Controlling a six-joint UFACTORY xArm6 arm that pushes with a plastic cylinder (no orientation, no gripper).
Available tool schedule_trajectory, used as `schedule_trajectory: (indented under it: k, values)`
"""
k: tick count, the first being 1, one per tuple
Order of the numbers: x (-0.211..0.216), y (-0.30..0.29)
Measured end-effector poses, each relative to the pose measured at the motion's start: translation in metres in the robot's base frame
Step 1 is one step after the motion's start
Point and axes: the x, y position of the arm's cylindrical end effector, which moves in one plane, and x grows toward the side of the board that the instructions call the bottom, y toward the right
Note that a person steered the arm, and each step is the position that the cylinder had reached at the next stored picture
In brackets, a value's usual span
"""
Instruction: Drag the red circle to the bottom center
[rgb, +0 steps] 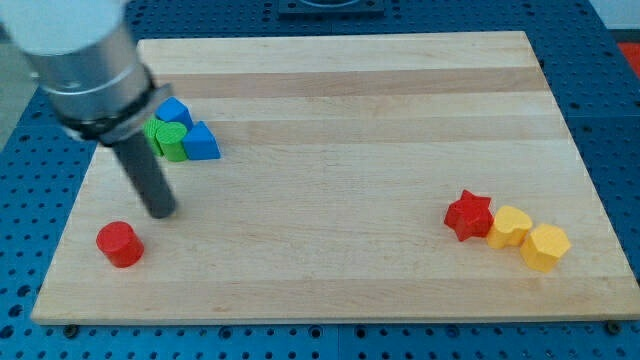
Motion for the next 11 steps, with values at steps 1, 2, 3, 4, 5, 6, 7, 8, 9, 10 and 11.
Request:
schedule_trajectory:
  k: [1,2,3,4,5,6,7,8,9,10,11]
  values:
    - [0.000,-0.059]
    - [0.026,-0.084]
    - [0.052,-0.084]
    - [0.052,-0.071]
    - [0.050,-0.047]
    - [0.050,-0.013]
    - [0.050,0.019]
    - [0.050,0.054]
    - [0.052,0.089]
    - [0.060,0.125]
    - [0.073,0.154]
